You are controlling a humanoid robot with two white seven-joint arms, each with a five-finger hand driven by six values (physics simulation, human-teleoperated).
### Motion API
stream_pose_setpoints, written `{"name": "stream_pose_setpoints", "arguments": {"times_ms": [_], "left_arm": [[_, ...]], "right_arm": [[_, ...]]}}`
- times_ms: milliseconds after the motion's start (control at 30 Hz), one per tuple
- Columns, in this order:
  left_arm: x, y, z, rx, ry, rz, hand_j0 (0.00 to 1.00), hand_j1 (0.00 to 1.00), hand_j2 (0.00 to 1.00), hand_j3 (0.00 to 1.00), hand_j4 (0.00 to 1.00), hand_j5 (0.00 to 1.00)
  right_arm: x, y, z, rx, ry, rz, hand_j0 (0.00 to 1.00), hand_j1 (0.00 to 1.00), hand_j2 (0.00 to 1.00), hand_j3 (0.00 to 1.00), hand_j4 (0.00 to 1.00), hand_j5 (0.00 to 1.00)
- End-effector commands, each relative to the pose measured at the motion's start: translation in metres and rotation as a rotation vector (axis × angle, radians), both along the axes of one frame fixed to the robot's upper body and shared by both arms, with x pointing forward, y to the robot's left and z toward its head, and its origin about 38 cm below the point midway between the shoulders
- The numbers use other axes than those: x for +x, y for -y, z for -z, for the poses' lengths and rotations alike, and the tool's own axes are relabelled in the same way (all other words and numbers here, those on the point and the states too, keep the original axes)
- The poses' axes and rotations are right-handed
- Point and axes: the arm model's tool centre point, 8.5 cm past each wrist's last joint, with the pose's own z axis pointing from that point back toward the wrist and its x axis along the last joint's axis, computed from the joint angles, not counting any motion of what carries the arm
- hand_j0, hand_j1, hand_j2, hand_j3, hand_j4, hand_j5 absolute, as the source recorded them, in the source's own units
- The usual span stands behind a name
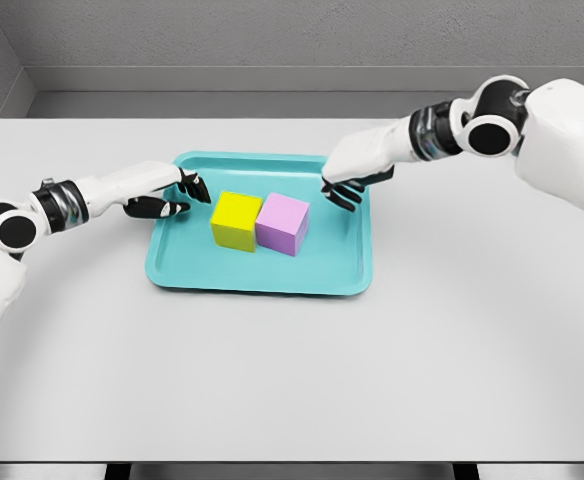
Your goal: Push two cubes
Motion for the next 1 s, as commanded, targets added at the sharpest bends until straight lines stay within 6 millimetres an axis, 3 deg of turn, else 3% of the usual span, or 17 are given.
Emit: {"name": "stream_pose_setpoints", "arguments": {"times_ms": [0, 467, 667, 900, 967], "left_arm": [[0.0, -0.002, -0.002, -0.005, 0.002, -0.004, 0.54, 0.54, 0.54, 0.54, 0.54, 0.54], [0.0, -0.006, -0.004, -0.008, 0.007, -0.015, 0.53, 0.53, 0.53, 0.53, 0.53, 0.53], [0.0, -0.007, -0.003, -0.007, 0.006, -0.016, 0.53, 0.53, 0.53, 0.53, 0.53, 0.53], [0.0, -0.008, -0.004, -0.012, 0.006, -0.02, 0.53, 0.53, 0.53, 0.53, 0.53, 0.53], [-0.001, -0.017, -0.013, -0.027, 0.021, -0.027, 0.53, 0.53, 0.53, 0.53, 0.53, 0.53]], "right_arm": [[-0.009, -0.004, 0.003, 0.015, -0.029, -0.02, 0.15, 0.15, 0.15, 0.15, 0.15, 0.15], [-0.015, -0.006, 0.028, -0.109, -0.043, -0.057, 0.13, 0.13, 0.13, 0.13, 0.13, 0.13], [-0.018, -0.026, 0.032, -0.122, -0.046, -0.094, 0.13, 0.13, 0.13, 0.13, 0.13, 0.13], [-0.007, -0.026, 0.04, -0.161, -0.047, -0.062, 0.13, 0.13, 0.13, 0.13, 0.13, 0.13], [-0.003, -0.025, 0.041, -0.164, -0.047, -0.047, 0.13, 0.13, 0.13, 0.13, 0.13, 0.13]]}}
